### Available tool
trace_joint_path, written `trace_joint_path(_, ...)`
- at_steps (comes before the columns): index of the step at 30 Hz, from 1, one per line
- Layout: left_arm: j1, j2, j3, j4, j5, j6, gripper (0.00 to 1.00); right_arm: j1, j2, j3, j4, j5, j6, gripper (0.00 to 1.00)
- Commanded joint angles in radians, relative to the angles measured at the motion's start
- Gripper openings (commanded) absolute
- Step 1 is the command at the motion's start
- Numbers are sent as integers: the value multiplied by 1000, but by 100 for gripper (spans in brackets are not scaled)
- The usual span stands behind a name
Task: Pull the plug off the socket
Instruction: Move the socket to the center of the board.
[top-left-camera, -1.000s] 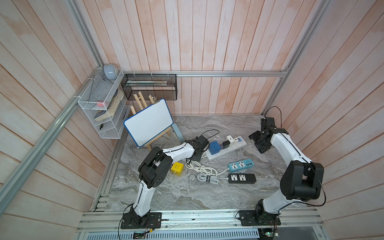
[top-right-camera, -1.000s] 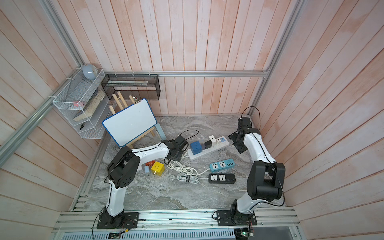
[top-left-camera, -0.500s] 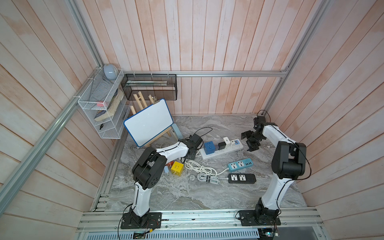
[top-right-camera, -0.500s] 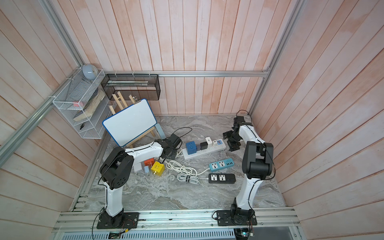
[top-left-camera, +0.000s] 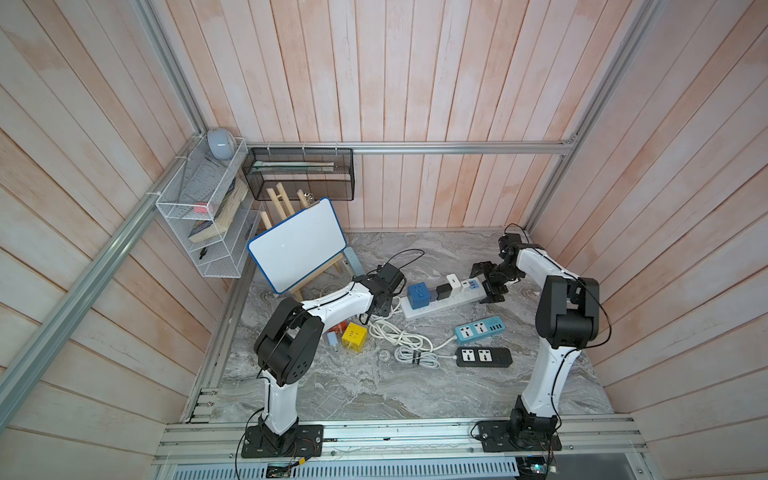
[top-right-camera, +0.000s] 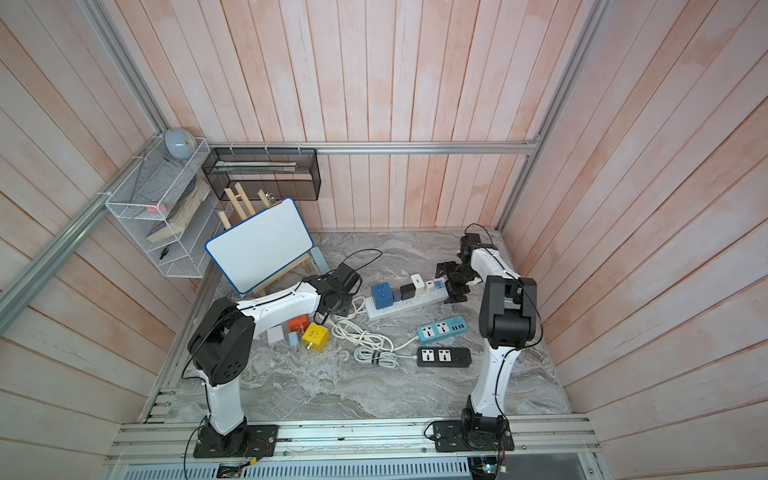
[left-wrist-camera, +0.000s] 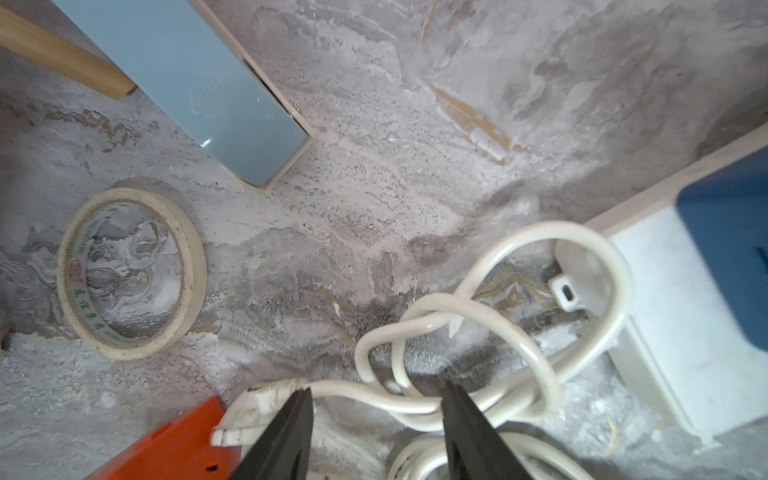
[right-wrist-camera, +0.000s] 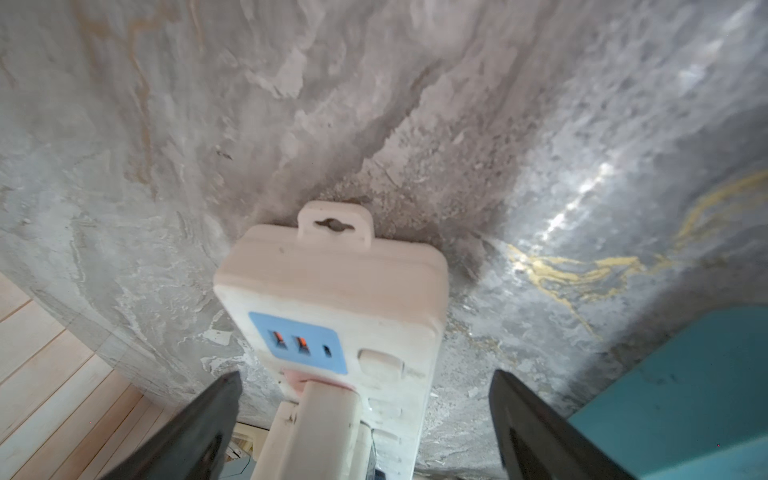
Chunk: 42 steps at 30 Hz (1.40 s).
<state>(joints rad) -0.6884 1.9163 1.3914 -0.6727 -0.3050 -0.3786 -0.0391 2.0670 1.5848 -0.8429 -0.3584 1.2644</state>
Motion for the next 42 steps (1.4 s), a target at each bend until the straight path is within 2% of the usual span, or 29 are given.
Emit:
trace_joint_path(1,-12,-35,40,-26,-13,-21,58,0,69,64,-40,-25,1,98)
trace_joint_path(8,-25,-100,52,-3,3,-65,65,0,184,187,-123,-65,-35,98)
trace_joint_path(14,-26,-220,-31,129,9,-91,71,-1,231,224,-165,-62,-48,97)
trace_joint_path(17,-25,-311,-114,251,7,-95,83,0,234,204,-164,-63,-45,94)
trace_joint_path(19,-16,-376,-186,341,-1,-124,100,1,229,178,-154,-62,-42,88)
trace_joint_path(23,70,-478,-335,491,90,-289,100,5,191,86,-119,-58,-11,79)
trace_joint_path(26,132,-476,-343,492,196,-355,100,8,147,3,-81,-57,14,76)
trace_joint_path(31,137,-405,-225,384,270,-339,100,7,62,-147,-10,-71,54,72)
trace_joint_path(36,129,-372,-197,407,368,-362,100,8,-26,-292,62,-97,92,67)
trace_joint_path(42,90,-319,-142,386,453,-230,100,8,-100,-389,81,-86,110,64)
